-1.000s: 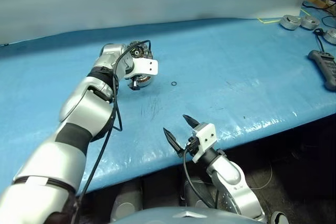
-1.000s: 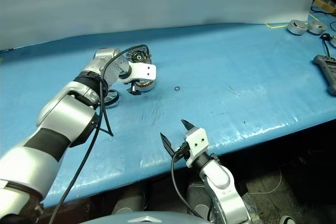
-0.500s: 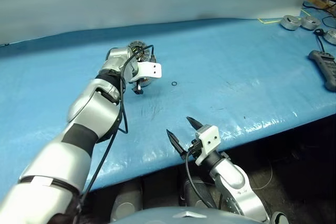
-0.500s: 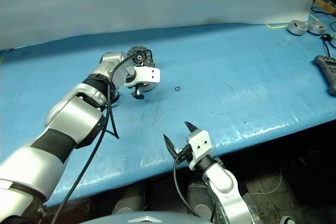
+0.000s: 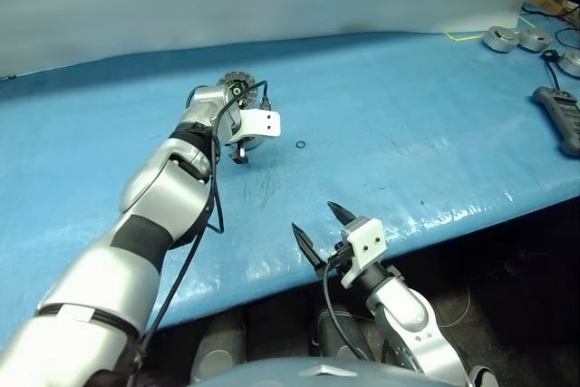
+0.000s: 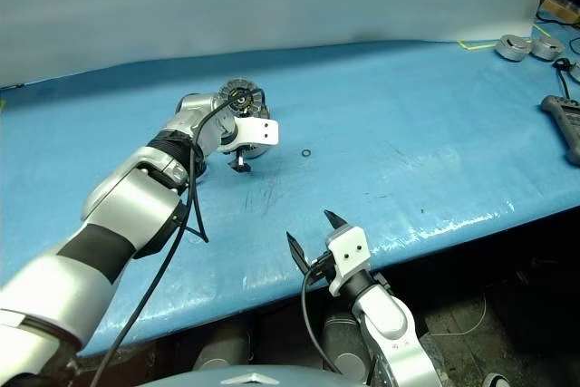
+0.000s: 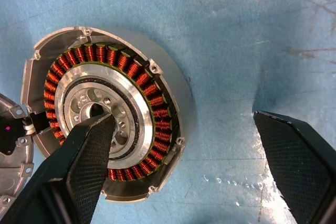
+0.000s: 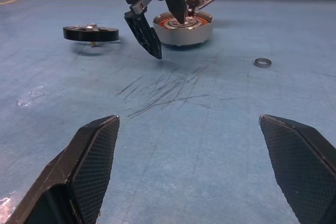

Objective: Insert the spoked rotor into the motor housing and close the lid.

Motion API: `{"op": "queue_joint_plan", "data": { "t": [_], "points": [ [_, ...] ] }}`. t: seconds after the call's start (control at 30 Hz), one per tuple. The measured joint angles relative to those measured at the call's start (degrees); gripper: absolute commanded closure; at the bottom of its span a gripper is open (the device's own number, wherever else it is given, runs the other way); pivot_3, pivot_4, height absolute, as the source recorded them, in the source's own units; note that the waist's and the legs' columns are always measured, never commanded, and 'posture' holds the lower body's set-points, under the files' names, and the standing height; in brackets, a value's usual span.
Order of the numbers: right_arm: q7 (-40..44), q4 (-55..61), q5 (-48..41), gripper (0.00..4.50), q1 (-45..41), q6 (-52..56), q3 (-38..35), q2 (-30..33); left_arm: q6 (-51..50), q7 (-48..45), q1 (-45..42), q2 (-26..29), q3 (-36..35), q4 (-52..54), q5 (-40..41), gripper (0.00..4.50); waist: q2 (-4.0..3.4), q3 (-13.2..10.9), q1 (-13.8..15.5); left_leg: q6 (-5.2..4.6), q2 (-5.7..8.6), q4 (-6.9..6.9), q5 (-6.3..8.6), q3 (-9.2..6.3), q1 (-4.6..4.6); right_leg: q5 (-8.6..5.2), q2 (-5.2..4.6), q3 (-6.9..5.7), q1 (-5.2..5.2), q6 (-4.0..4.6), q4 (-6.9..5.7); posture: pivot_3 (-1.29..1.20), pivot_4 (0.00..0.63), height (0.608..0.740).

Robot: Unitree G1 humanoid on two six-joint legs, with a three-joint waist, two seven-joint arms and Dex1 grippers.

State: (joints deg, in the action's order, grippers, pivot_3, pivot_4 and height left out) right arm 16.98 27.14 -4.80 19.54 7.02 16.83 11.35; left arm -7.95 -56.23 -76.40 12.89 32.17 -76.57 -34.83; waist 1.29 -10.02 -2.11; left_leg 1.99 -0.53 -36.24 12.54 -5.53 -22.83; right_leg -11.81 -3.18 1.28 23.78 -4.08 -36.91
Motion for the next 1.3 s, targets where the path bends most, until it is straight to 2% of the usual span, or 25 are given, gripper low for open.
{"op": "queue_joint_plan", "data": {
  "t": [0.27,0.37,0.57,0.77,1.0,1.17,1.3],
  "points": [
    [-1.49,-0.01,0.24,0.01,-0.17,0.01,-0.1,-0.58,-0.32,1.49,0.72,-0.08,-0.1,0.0,0.01,0.0,0.0,0.0,0.01,0.0,0.0,-0.15,0.0,0.0,0.06,0.02,0.0,0.0,-0.1,-0.04,-0.04,0.0,0.15,0.74],
    [-2.11,-0.03,0.24,0.0,-0.22,0.0,-0.42,-0.85,-0.25,1.24,0.72,-0.06,-0.07,0.01,-0.02,0.6,0.0,0.0,-0.01,-0.01,0.0,-0.25,0.01,0.01,0.05,0.04,0.0,0.01,-0.13,-0.07,-0.05,0.0,0.15,0.74],
    [-3.13,-0.3,0.51,0.0,-1.13,-0.06,-0.51,-2.1,0.31,0.39,0.5,0.39,0.04,0.2,-0.31,2.49,-0.05,0.04,-0.03,-0.04,0.0,-0.42,0.03,0.01,0.08,0.07,0.0,0.01,-0.23,-0.11,-0.07,0.0,0.15,0.74],
    [-3.68,-2.01,0.7,0.0,-3.14,-0.11,-1.41,-3.02,3.28,-1.69,0.82,1.35,0.43,0.69,-1.09,2.48,-0.05,0.04,-0.02,-0.14,0.0,-0.68,0.08,0.03,0.06,0.07,0.0,0.04,-0.31,-0.11,-0.09,0.0,0.15,0.74],
    [-4.12,-6.38,0.35,0.0,-6.53,-1.08,-2.08,-5.31,5.0,-4.73,5.13,5.73,-1.22,6.18,0.42,2.48,-0.38,0.42,-0.51,-0.2,-0.02,-0.71,0.12,0.16,0.28,0.03,0.0,0.17,-0.39,-0.02,-0.18,0.0,0.15,0.74],
    [-2.86,-10.91,0.19,0.0,-9.5,-2.13,-1.29,-6.38,3.04,-9.48,10.26,10.47,-1.96,14.43,1.64,2.48,-0.55,0.87,-1.8,-0.26,-0.05,-0.7,0.15,0.43,0.58,-0.08,0.01,0.43,-0.48,0.16,-0.37,0.0,0.15,0.74],
    [-1.86,-13.26,0.13,0.0,-11.17,-3.16,-0.94,-6.85,-0.67,-14.71,15.6,14.53,-2.89,25.1,2.98,2.48,-0.69,0.97,-1.94,-0.49,-0.1,-0.63,0.3,0.59,1.22,-0.18,0.04,0.6,-0.98,0.29,-0.43,0.0,0.15,0.74]
  ]
}}
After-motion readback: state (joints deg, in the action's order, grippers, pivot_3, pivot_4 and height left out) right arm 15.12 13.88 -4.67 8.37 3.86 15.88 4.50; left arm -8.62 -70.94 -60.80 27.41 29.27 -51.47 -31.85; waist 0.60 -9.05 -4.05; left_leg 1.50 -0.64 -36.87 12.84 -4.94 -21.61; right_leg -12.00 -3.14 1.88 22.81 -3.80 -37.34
